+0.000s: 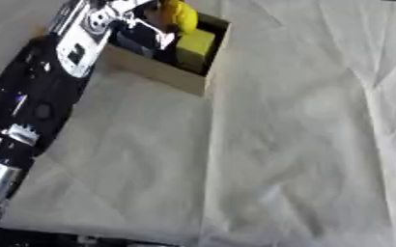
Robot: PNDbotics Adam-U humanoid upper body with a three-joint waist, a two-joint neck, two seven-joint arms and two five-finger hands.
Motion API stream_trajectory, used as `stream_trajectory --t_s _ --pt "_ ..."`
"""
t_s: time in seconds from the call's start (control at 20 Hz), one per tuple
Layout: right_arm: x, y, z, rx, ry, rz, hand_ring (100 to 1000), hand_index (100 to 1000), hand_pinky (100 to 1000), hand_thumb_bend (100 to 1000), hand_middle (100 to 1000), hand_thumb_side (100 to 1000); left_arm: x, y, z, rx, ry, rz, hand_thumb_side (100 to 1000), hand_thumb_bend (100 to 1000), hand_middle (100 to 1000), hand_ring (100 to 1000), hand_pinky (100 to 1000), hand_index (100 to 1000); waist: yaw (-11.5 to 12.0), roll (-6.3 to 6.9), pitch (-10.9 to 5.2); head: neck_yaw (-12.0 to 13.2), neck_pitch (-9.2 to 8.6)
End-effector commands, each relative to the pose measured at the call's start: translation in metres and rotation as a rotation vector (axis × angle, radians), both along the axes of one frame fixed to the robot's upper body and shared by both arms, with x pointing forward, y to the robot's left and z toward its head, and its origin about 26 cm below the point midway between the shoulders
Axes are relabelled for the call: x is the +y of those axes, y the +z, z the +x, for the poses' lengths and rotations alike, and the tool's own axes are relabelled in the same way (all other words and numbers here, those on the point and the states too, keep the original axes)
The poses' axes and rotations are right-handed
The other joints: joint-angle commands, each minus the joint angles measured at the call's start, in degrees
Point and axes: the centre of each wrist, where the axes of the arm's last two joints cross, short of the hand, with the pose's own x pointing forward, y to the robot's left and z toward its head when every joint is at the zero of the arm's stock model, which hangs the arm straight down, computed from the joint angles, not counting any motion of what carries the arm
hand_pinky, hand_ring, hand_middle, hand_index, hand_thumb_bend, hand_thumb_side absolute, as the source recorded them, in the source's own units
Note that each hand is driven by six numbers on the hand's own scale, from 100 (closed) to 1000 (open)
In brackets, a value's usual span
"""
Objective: Pick up objects on the table and place them in the box.
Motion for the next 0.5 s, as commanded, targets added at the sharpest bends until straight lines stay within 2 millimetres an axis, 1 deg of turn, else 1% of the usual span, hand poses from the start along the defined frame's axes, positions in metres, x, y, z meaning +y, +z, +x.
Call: stream_trajectory --t_s 0.05,0.1,0.2,0.25,0.3,0.35,0.4,0.45,0.5 --pt "-0.003 0.009 -0.003 -0.022 0.002 0.002 804 862 818 100 698 662 0.003 0.008 0.002 -0.024 0.016 0.022 208 257 817 866 849 952 -0.14 0.69 -0.48 -0.13 0.21" --pt "-0.003 0.008 -0.003 -0.018 0.001 0.002 804 862 818 100 698 664 0.003 0.009 0.001 -0.034 0.018 0.032 268 321 833 882 861 960 -0.12 0.70 -0.52 -0.21 0.21" --pt "-0.004 0.006 -0.002 -0.008 -0.002 0.002 804 862 817 100 697 667 0.003 0.013 0.000 -0.053 0.011 0.056 289 357 842 890 870 961 -0.05 0.75 -0.59 -0.38 0.21" --pt "-0.005 0.005 -0.001 -0.003 -0.004 0.003 803 862 818 100 696 669 0.003 0.015 -0.002 -0.056 0.003 0.066 343 406 848 896 877 964 -0.01 0.81 -0.63 -0.46 0.21" --pt "-0.005 0.004 0.000 0.001 -0.005 0.004 803 862 818 100 696 670 0.004 0.017 -0.003 -0.057 -0.003 0.073 358 423 849 897 878 964 0.04 0.85 -0.67 -0.51 0.21" --pt "-0.005 0.003 0.000 0.005 -0.006 0.005 803 862 818 100 696 670 0.004 0.019 -0.004 -0.059 -0.009 0.074 376 428 849 897 878 963 0.09 0.90 -0.74 -0.57 0.21" --pt "-0.005 0.002 0.000 0.007 -0.006 0.006 803 862 818 100 696 666 0.004 0.022 -0.005 -0.060 -0.014 0.073 461 374 849 897 878 963 0.11 0.93 -0.81 -0.62 0.21" --pt "-0.006 0.001 0.001 0.010 -0.007 0.005 803 862 818 100 696 670 0.005 0.025 -0.006 -0.063 -0.021 0.066 389 413 846 895 877 961 0.16 0.97 -0.92 -0.72 0.21" --pt "-0.006 0.000 0.001 0.013 -0.008 0.003 803 862 818 100 696 670 0.006 0.029 -0.007 -0.066 -0.029 0.054 392 403 844 893 874 959 0.21 1.00 -1.02 -0.81 0.21"
